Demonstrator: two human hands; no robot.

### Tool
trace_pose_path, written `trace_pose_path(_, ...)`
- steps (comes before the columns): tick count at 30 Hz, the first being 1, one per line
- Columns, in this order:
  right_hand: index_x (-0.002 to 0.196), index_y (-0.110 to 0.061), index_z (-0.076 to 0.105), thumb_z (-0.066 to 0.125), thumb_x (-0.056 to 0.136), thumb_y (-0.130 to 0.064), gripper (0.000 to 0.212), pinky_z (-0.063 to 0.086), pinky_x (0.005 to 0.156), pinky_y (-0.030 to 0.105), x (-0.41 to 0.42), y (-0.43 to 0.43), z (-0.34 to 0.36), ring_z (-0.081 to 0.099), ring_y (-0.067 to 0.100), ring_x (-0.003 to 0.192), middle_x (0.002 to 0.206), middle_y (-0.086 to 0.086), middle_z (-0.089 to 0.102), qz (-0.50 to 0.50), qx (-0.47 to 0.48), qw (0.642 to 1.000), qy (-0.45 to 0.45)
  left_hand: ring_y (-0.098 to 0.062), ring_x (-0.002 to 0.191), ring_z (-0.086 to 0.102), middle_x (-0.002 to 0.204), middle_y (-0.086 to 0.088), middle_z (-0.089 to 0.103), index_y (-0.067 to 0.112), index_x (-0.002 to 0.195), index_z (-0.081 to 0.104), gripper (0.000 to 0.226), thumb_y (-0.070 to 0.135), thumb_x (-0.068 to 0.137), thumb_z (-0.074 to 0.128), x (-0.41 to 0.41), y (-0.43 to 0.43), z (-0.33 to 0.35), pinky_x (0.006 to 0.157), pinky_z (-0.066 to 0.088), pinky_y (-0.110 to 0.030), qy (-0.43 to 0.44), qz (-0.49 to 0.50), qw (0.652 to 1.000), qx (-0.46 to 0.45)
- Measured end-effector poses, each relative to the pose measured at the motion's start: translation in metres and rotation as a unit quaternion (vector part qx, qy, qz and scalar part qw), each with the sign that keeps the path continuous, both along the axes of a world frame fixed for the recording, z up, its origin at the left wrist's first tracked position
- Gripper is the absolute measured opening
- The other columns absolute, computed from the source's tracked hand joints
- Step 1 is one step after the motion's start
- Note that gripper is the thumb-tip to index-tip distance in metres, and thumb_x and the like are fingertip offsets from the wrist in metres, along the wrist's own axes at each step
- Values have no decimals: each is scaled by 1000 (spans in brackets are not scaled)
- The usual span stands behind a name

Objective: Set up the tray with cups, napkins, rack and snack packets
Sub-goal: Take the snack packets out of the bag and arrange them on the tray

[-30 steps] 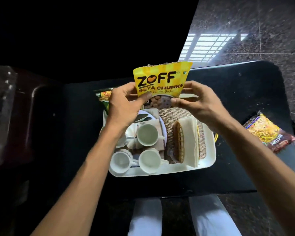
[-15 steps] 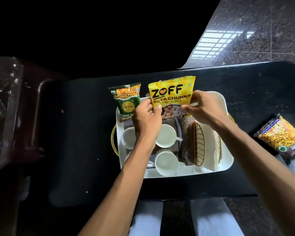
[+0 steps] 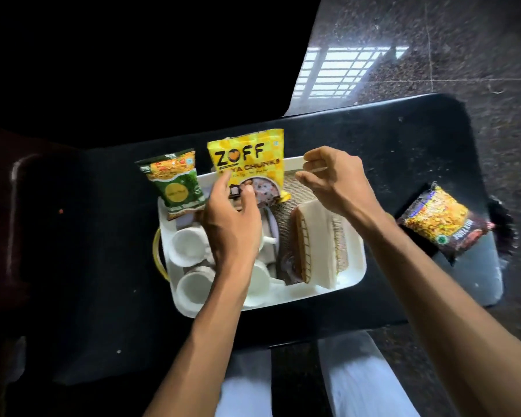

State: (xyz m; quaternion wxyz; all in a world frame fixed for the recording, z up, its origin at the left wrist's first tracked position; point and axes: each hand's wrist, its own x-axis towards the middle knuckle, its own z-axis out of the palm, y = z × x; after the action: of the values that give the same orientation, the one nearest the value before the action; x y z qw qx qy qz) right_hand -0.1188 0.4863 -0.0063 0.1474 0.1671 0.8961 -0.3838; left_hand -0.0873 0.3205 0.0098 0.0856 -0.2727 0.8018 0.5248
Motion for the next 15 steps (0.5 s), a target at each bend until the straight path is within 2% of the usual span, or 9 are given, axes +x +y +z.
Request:
trace_pose_path(2, 116, -12, 69, 74, 88, -28, 33, 50, 79, 7, 18, 25, 9, 68, 8, 89, 102, 0, 74, -44, 6, 998, 45, -6, 120, 58, 139, -3, 63, 15, 142, 55, 44, 14, 99, 60, 8, 23, 12, 102, 47, -22, 34, -23, 999, 14)
trace_pose_path(3, 114, -14, 70, 74, 87, -27, 30, 47, 75, 2, 30, 39, 13, 68, 5, 87, 98, -4, 73, -67, 10, 996, 58, -7, 119, 60, 136, -3, 65, 14, 140, 57, 42, 12, 98, 60, 12, 37, 17, 102, 48, -23, 46, -43, 998, 31)
trace_pose_path(4, 112, -15, 70, 74, 87, -27, 28, 47, 75, 2, 42, 55, 15, 68, 4, 87, 96, -6, 73, -89, 11, 994, 61, -9, 119, 62, 134, -4, 67, 13, 137, 59, 40, 12, 98, 61, 16, 54, 21, 105, 50, -26, 56, -72, 995, 38)
trace_pose_path(7, 110, -16, 70, 73, 88, -24, 23, 52, 80, 16, 81, 102, 14, 69, 8, 89, 97, -7, 72, -131, 32, 990, 36, -17, 118, 67, 127, -5, 72, 12, 128, 66, 33, 12, 95, 63, 31, 112, 25, 106, 52, -35, 77, -156, 984, 34)
trace_pose_path(8, 108, -15, 70, 72, 89, -23, 21, 53, 80, 16, 93, 118, 11, 70, 8, 87, 98, -6, 72, -139, 38, 989, 25, -18, 118, 67, 126, -7, 72, 10, 128, 66, 34, 10, 95, 63, 36, 131, 23, 105, 52, -35, 75, -184, 979, 44)
trace_pose_path(11, 104, -17, 70, 72, 88, -18, 16, 48, 73, 7, 121, 161, 6, 68, 0, 81, 97, -5, 73, -161, 45, 986, 16, -17, 122, 65, 130, -7, 70, 10, 133, 63, 38, 9, 95, 62, 47, 181, 9, 108, 50, -36, 50, -284, 956, 48)
trace_pose_path(13, 106, -17, 69, 72, 88, -17, 19, 50, 75, 18, 135, 185, 2, 68, 10, 80, 99, -2, 73, -175, 63, 982, 21, -20, 124, 63, 133, -7, 68, 12, 135, 61, 39, 12, 96, 61, 51, 204, -6, 109, 48, -37, 21, -321, 946, 40)
trace_pose_path(15, 111, -15, 68, 73, 86, -18, 25, 52, 83, 32, 145, 206, -5, 65, 21, 88, 104, 5, 70, -173, 112, 978, 22, -22, 123, 63, 131, -7, 68, 12, 135, 61, 39, 14, 96, 61, 53, 222, -20, 107, 48, -36, -5, -342, 939, 25)
